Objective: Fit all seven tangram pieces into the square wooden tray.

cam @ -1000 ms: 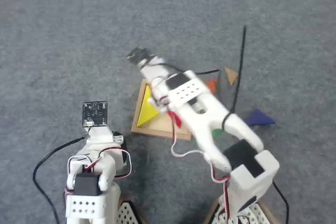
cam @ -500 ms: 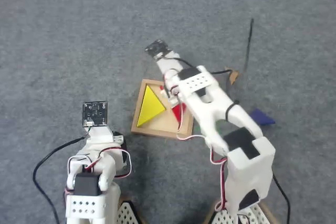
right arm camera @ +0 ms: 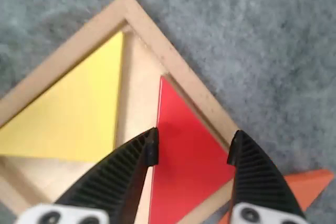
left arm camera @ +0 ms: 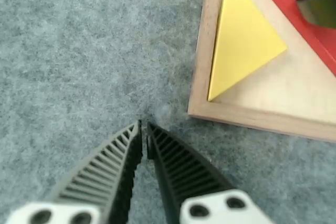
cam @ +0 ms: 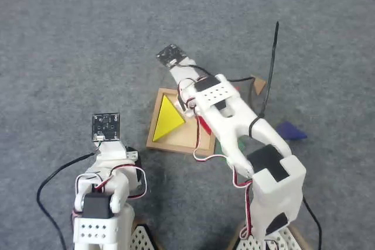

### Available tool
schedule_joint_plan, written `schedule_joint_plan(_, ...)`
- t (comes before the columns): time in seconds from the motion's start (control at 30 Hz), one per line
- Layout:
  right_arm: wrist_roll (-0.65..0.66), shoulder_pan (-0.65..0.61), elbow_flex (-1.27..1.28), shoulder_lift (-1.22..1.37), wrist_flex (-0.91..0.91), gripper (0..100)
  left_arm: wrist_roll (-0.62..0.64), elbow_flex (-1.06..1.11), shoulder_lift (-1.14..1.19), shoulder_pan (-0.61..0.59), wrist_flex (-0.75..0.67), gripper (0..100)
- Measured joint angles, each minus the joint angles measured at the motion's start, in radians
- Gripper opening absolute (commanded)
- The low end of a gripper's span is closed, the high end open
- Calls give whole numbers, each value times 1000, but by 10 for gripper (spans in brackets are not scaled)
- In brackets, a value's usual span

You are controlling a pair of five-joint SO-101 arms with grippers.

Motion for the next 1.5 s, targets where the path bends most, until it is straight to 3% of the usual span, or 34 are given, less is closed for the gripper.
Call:
schedule_joint_plan(0.97, 44, -81, 98, -15, -12, 218, 0, 0, 0, 0, 0, 14)
schedule_joint_plan(1.2, 101, -81, 44, 44, -8, 34, 0, 0, 0, 2, 0, 14)
schedule_joint_plan(1.5, 109, -81, 21, 44, 2, 8, 0, 0, 0, 2, 0, 14)
